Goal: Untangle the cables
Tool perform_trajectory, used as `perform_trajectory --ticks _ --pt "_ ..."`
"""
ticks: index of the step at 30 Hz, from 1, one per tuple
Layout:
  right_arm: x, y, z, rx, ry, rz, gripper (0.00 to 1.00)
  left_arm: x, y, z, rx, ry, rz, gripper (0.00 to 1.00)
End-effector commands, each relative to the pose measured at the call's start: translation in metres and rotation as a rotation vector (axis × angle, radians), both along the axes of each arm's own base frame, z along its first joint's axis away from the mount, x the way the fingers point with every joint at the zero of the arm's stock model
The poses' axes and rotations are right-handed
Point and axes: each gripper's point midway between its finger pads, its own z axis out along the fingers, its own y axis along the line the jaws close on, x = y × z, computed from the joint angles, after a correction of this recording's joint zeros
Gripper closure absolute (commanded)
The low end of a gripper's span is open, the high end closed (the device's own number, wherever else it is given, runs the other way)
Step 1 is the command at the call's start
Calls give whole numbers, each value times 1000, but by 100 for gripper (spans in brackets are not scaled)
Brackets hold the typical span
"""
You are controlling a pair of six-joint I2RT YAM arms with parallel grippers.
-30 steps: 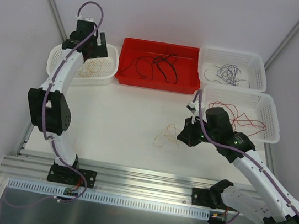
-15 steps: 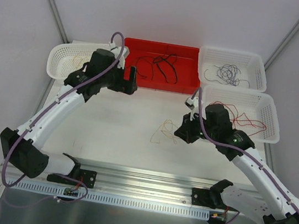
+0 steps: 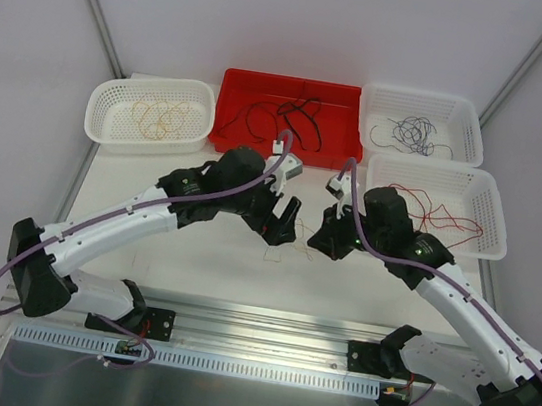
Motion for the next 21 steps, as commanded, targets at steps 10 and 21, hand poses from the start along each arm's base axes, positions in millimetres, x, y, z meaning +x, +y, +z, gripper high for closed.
perform_trajectory --ticks 10,21 --pt "-4 15 24 79 -52 47 98 6 -40 -32 64 38 -29 60" --pt "-2 5 16 36 -59 5 66 27 -18 -26 113 -69 66 100"
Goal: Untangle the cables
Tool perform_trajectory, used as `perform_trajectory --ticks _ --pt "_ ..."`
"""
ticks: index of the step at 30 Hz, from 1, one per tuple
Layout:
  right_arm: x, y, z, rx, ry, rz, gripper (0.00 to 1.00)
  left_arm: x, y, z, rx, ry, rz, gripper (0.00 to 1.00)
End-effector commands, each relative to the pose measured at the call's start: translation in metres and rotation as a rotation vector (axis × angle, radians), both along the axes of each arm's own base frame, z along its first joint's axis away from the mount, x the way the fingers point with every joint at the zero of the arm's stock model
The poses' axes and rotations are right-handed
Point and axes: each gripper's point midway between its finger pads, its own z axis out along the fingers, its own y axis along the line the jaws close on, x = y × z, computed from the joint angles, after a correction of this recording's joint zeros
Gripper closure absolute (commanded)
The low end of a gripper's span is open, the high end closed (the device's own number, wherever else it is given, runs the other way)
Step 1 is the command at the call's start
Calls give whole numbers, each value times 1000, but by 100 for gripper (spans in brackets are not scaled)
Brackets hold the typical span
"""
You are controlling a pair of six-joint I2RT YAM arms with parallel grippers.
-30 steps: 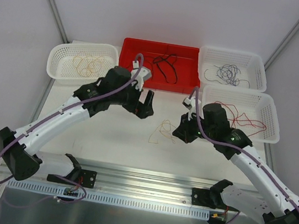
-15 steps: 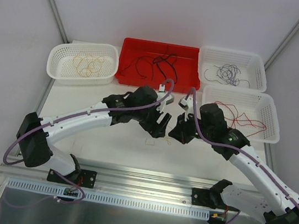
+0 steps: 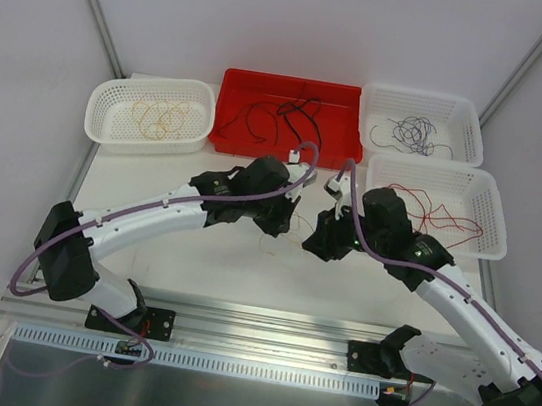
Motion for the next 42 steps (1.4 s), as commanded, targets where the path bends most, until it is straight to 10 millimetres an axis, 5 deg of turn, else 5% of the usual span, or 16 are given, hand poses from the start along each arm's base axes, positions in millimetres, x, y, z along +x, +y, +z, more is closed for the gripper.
perform_trajectory --ticks 1,2,8,20,25,27,29,32,36,42 --pt "3 -2 14 18 -60 -14 60 22 11 28 -21 -111 66 100" --pt "3 -4 15 13 -67 -20 50 26 16 30 -21 -114 84 100" --pt "11 -37 11 -129 -107 -122 31 76 61 40 -28 -127 270 100" --pt "13 -84 22 -236 -192 -274 5 232 231 69 -2 -194 870 100" --pt "11 -99 20 -281 -213 -301 3 292 299 56 -23 -150 1014 100" --pt "11 -104 18 -299 -215 -311 2 309 312 31 -20 -98 1043 100" --pt "10 -106 17 -307 -219 -308 2 327 334 30 -30 -105 1091 99" --pt "9 -110 14 -329 -216 -308 2 347 350 8 -47 -63 1108 85" --pt "10 -115 9 -352 -209 -317 2 361 369 -10 -31 -51 1148 47" --pt "11 -113 6 -341 -195 -316 2 349 388 10 -16 -92 1212 7"
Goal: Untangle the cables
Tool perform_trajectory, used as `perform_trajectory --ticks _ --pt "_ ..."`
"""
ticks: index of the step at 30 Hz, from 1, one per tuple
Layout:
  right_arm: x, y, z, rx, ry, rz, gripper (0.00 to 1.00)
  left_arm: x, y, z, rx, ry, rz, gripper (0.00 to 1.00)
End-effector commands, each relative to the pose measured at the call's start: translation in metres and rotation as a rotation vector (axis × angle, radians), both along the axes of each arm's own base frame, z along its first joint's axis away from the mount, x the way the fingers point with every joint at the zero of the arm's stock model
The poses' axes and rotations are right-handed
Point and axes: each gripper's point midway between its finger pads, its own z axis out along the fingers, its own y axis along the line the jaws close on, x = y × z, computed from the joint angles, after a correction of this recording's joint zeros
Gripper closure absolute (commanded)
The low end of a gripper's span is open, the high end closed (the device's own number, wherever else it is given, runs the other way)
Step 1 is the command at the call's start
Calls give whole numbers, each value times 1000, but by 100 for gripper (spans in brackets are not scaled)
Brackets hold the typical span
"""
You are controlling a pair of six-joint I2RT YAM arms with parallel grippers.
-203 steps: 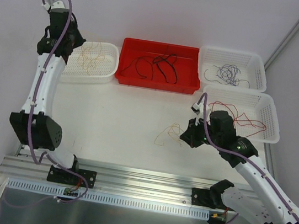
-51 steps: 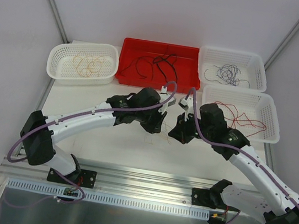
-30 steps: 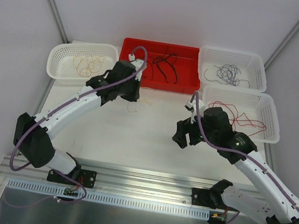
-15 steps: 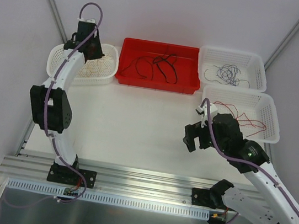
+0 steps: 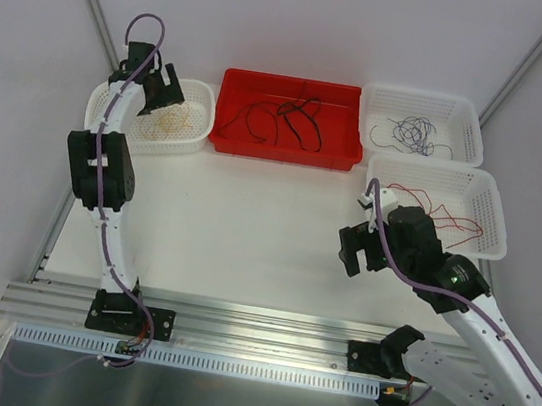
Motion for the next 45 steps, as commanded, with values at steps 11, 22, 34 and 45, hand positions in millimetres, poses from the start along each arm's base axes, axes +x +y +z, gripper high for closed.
perform_trajectory --ticks 11,22,34,45 --pt "7 -27 19 18 -60 -188 3 -85 0 114 86 -168 -38 1" --pt "-1 -102 68 105 -280 -589 3 -257 -35 203 81 -402 -98 1" --pt "-66 -199 107 173 -549 -790 3 -442 -50 253 147 -894 -26 1" --pt "-128 -236 112 401 -716 -688 3 -508 -41 237 163 -1073 -3 1"
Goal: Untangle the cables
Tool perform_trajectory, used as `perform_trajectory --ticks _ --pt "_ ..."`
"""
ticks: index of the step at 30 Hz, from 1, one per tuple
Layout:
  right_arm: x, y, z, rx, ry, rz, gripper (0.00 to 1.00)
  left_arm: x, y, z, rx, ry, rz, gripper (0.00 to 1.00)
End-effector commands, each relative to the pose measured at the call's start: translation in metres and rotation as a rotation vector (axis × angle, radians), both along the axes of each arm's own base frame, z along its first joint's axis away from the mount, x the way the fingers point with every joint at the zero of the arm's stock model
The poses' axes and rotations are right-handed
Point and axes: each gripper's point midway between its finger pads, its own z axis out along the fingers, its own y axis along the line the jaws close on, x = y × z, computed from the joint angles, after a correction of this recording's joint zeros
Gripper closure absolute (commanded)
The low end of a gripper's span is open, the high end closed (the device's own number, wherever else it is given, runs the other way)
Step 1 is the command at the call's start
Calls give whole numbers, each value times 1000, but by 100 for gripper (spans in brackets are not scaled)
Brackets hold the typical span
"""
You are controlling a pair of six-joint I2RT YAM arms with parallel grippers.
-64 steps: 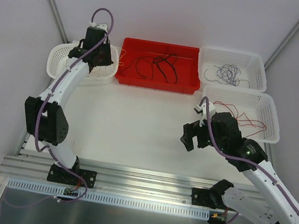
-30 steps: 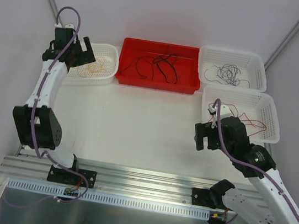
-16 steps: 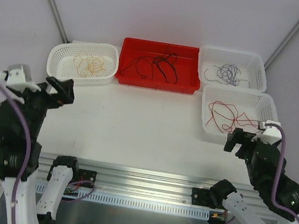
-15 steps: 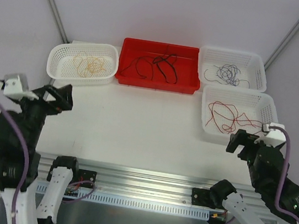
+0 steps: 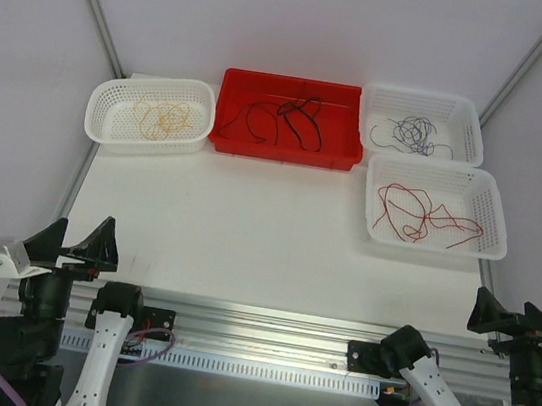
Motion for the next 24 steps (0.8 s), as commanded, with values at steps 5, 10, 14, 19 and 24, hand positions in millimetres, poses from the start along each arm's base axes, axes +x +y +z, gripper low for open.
perform_trajectory --ticks 5,10,14,19,24 --pt "-29 -21 -25 36 -54 53 3 -29 12 -22 34 -59 46 1" --pt "-31 -23 -34 45 -45 65 3 -29 17 -32 19 -23 56 1" --pt "-29 -19 -35 45 -42 83 3 -27 17 -38 9 -1 50 1" --pt "-23 -15 -37 37 -36 83 3 -20 21 -44 2 22 63 1" --pt "-17 -10 -37 29 -34 87 3 -15 22 -50 2 41 50 1"
